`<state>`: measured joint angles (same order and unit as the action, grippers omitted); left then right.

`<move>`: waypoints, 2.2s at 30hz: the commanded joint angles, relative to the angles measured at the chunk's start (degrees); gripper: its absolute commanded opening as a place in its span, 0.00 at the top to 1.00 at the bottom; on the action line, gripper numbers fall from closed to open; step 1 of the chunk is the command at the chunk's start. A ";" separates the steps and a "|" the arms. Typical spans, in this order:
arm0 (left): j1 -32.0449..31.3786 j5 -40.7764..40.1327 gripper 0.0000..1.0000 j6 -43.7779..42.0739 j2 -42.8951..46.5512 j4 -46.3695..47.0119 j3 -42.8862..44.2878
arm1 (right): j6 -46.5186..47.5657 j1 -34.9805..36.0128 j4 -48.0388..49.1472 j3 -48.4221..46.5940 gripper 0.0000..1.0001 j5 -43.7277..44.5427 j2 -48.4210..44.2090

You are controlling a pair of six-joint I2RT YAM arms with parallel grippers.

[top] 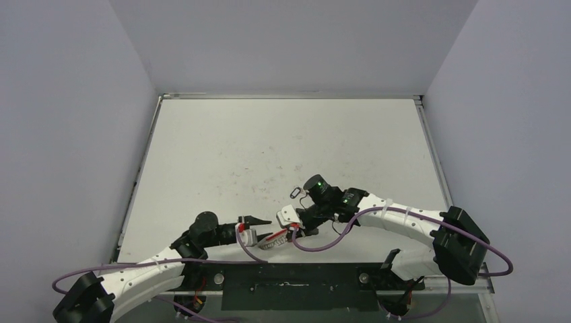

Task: Put the keys on the keyring
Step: Adjust the keyring at the center of the board.

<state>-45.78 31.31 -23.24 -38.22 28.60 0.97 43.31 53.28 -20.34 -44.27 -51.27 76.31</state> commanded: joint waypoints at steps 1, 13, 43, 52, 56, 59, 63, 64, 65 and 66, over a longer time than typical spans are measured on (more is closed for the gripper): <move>-0.69 6.01 0.67 -3.34 -1.30 5.94 2.89 | 0.57 -0.11 1.82 -2.82 1.00 -4.02 -0.07; -3.18 4.46 0.66 -2.74 -4.94 10.05 2.64 | -2.64 -0.11 4.91 -3.23 1.00 -4.32 0.19; -6.13 2.95 0.94 -3.37 -10.73 15.80 3.27 | -2.86 -0.18 5.22 -4.86 1.00 -3.79 1.68; -6.17 -0.89 1.00 -1.36 -7.35 11.11 4.26 | -7.29 -0.19 9.23 -2.79 1.00 5.96 -1.28; -6.23 -4.63 1.00 0.01 -3.23 5.01 5.56 | -10.36 -0.27 14.26 0.53 0.94 11.10 -4.43; -6.34 -6.58 1.00 0.65 -1.01 2.35 5.93 | -12.43 -0.28 17.52 2.35 0.76 15.50 -6.38; -6.43 -8.21 1.00 1.63 0.20 -0.04 6.46 | -13.65 -0.21 19.88 3.60 0.59 18.92 -8.27; -6.47 -8.48 1.00 1.75 0.17 -0.41 6.56 | -13.92 -0.23 19.90 3.72 0.56 19.11 -8.50; -6.53 -8.71 1.00 1.88 0.02 -0.60 6.73 | -13.95 -0.21 19.90 3.68 0.54 19.10 -8.62; -6.52 -8.94 1.00 1.99 -0.20 -0.63 6.76 | -13.95 -0.13 19.90 3.59 0.54 19.14 -8.49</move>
<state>-51.88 24.40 -22.85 -38.30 30.22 4.93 31.03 53.28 -5.63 -41.08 -35.09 69.58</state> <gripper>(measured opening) 0.007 0.449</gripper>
